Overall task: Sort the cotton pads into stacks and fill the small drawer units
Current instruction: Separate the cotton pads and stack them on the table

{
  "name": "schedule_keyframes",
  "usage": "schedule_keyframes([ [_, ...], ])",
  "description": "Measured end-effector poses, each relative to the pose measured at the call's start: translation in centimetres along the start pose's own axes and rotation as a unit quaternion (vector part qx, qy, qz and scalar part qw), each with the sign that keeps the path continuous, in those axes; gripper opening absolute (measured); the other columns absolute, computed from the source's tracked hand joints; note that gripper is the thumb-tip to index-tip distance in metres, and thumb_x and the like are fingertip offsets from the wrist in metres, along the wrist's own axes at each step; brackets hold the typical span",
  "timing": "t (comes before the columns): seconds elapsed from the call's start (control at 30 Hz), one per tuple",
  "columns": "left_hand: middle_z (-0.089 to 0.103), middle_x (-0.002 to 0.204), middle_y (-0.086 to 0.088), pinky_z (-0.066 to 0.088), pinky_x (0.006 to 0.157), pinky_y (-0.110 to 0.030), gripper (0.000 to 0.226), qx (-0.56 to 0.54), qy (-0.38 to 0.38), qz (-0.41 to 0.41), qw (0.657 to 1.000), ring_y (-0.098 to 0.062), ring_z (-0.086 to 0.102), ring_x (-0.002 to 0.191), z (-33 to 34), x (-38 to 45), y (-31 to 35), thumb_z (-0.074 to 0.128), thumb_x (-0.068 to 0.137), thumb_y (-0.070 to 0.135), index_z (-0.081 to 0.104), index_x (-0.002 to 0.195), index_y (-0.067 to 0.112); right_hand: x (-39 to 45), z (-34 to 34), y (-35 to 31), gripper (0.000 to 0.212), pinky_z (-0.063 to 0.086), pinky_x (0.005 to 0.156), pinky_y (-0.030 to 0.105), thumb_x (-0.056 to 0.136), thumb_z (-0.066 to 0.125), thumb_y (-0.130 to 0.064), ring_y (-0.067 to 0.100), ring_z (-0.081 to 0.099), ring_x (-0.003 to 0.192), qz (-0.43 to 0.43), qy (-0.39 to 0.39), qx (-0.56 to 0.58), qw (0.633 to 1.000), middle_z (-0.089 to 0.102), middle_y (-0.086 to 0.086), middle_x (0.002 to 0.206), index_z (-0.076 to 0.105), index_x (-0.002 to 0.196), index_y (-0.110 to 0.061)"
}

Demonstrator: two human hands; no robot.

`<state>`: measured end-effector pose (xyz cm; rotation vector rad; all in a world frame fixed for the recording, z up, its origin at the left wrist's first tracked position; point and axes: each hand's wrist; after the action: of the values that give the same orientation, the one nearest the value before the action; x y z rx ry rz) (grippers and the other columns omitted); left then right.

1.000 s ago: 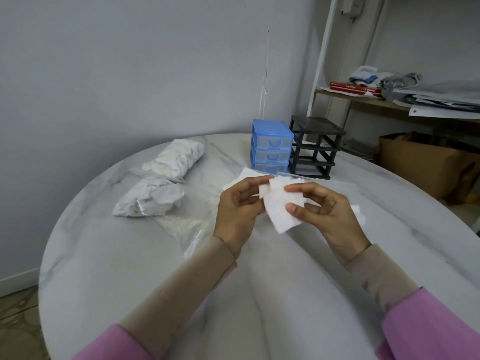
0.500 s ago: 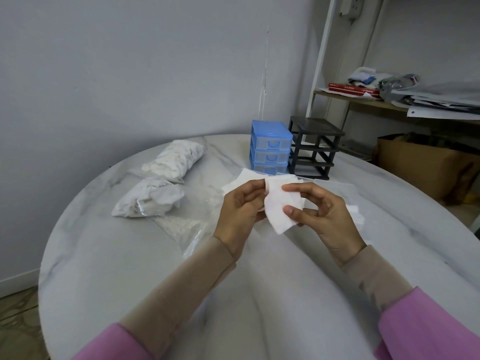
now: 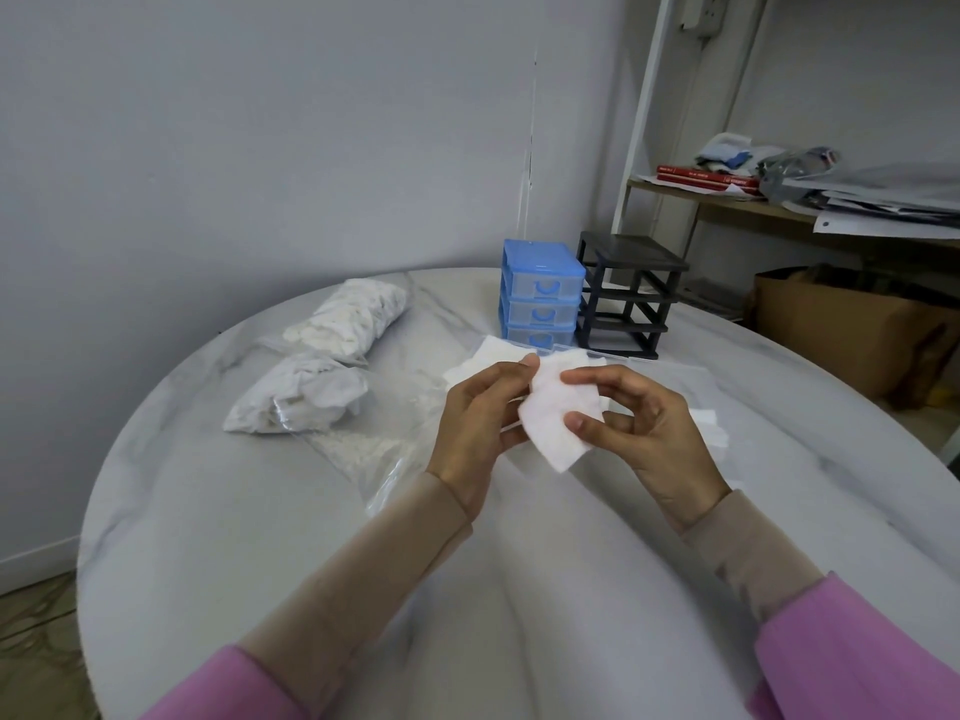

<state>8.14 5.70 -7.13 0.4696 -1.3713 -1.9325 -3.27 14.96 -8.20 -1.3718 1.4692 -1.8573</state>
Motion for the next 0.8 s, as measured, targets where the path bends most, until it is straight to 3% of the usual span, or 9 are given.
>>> schedule_keyframes([
  [0.17, 0.068, 0.089, -0.005, 0.054, 0.063, -0.021, 0.008, 0.008, -0.003, 0.011, 1.0, -0.016, 0.066, 0.08, -0.2, 0.1, -0.2, 0.058, 0.089, 0.012, 0.065, 0.086, 0.009, 0.0, 0.1, -0.1, 0.027, 0.054, 0.07, 0.02, 0.071, 0.068, 0.0, 0.02, 0.064, 0.093, -0.001, -0.001, 0.006, 1.0, 0.07, -0.009, 0.092, 0.066, 0.094, -0.013],
  [0.27, 0.067, 0.089, -0.006, 0.054, 0.062, -0.021, 0.006, 0.009, 0.002, 0.013, 1.0, -0.016, 0.066, 0.081, -0.3, 0.1, -0.3, 0.058, 0.088, 0.01, 0.064, 0.085, 0.008, 0.0, 0.2, 0.0, 0.03, 0.054, 0.07, 0.02, 0.074, 0.067, 0.007, 0.018, 0.064, 0.092, 0.0, 0.0, 0.005, 1.0, 0.069, -0.006, 0.094, 0.064, 0.096, -0.012],
  [0.4, 0.067, 0.092, -0.007, 0.053, 0.061, -0.021, 0.009, 0.015, 0.007, 0.027, 0.999, -0.015, 0.065, 0.081, -0.4, 0.2, -0.2, 0.057, 0.089, 0.007, 0.063, 0.082, 0.009, 0.1, 0.3, -0.1, 0.037, 0.054, 0.067, 0.018, 0.073, 0.066, 0.011, 0.006, 0.063, 0.083, 0.007, 0.013, 0.013, 1.0, 0.062, -0.001, 0.101, 0.055, 0.102, -0.009],
  [0.57, 0.067, 0.077, 0.001, 0.05, 0.058, -0.017, 0.015, -0.011, 0.028, 0.064, 0.997, -0.009, 0.065, 0.071, -0.9, 0.6, 0.9, 0.056, 0.089, 0.007, 0.062, 0.076, 0.014, 0.2, -0.1, 0.2, 0.031, 0.05, 0.068, 0.016, 0.073, 0.067, 0.007, 0.007, 0.056, 0.069, 0.018, 0.028, 0.01, 0.999, 0.063, -0.001, 0.089, 0.058, 0.096, -0.012],
  [0.67, 0.065, 0.082, -0.003, 0.051, 0.058, -0.018, 0.013, -0.009, 0.038, 0.086, 0.995, -0.01, 0.063, 0.072, -1.2, 0.7, 1.2, 0.055, 0.091, 0.01, 0.061, 0.079, 0.011, 0.3, -0.4, 0.5, 0.028, 0.048, 0.072, 0.018, 0.076, 0.066, 0.006, 0.009, 0.058, 0.072, 0.024, 0.026, 0.002, 0.999, 0.062, 0.003, 0.081, 0.059, 0.094, -0.014],
  [0.8, 0.065, 0.065, 0.007, 0.049, 0.054, -0.018, 0.014, 0.028, 0.06, 0.099, 0.993, -0.005, 0.062, 0.062, -1.1, 0.8, 0.8, 0.054, 0.092, 0.011, 0.058, 0.078, 0.01, 0.4, -0.6, 0.6, 0.028, 0.045, 0.072, 0.014, 0.078, 0.064, 0.011, 0.001, 0.056, 0.075, 0.003, 0.035, -0.025, 0.999, 0.063, -0.014, 0.076, 0.057, 0.087, -0.015],
])
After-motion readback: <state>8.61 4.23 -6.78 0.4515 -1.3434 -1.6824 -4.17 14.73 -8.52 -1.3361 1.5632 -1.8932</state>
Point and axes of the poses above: each hand's wrist, its own x-axis towards the middle knuckle, its own z-axis out of the palm, y = z × x
